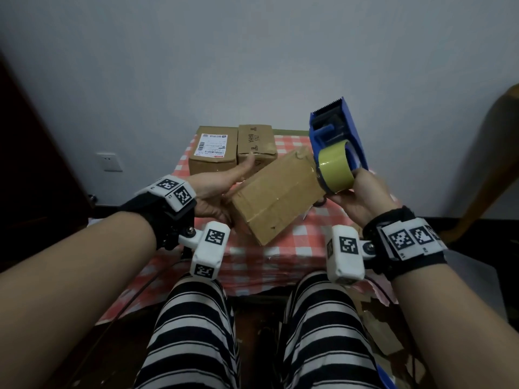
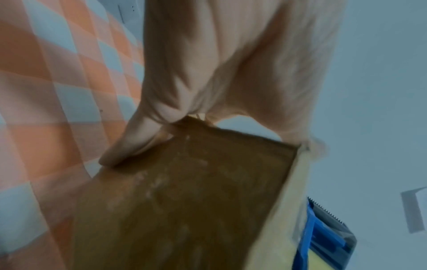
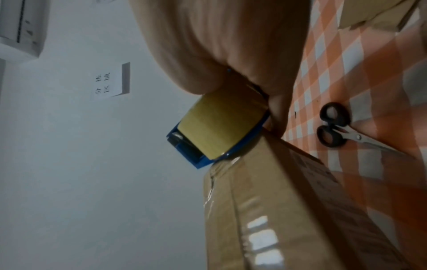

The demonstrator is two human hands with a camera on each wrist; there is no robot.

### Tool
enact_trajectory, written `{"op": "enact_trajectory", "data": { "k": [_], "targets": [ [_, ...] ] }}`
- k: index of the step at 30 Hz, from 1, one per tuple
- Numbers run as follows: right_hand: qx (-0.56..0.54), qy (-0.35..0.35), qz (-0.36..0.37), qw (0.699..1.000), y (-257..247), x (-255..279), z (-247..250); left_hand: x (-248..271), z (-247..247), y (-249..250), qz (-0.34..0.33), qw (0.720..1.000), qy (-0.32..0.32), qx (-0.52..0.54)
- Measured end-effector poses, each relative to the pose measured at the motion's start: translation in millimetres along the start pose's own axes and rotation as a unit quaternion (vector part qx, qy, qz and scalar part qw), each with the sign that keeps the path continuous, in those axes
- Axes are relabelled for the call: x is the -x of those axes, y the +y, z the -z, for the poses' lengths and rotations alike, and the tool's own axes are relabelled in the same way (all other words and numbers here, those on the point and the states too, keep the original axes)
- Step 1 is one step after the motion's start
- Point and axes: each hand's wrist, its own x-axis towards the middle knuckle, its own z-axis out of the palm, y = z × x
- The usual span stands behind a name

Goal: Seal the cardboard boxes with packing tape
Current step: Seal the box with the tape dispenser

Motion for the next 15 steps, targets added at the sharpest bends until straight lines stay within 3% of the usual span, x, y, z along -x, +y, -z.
{"op": "enact_trajectory", "data": {
  "k": [3, 6, 8, 12, 15],
  "targets": [
    [0.002, 0.015, -0.005, 1.0, 2, -2, -2, 1, 0, 0, -0.035, 0.995, 0.013, -0.091],
    [0.039, 0.033, 0.003, 0.999, 2, -3, -1, -9, 6, -4, -0.041, 0.977, 0.104, -0.18],
    [0.049, 0.027, 0.009, 0.998, 2, 0, 0, -12, 7, -6, -0.036, 0.98, 0.083, -0.178],
    [0.056, 0.011, 0.014, 0.998, 4, -3, 3, -7, 3, -4, -0.013, 0.994, -0.026, -0.106],
    [0.053, 0.005, 0.013, 0.999, 3, -6, 3, -15, 8, -2, -0.03, 0.995, 0.029, -0.094]
  ]
}}
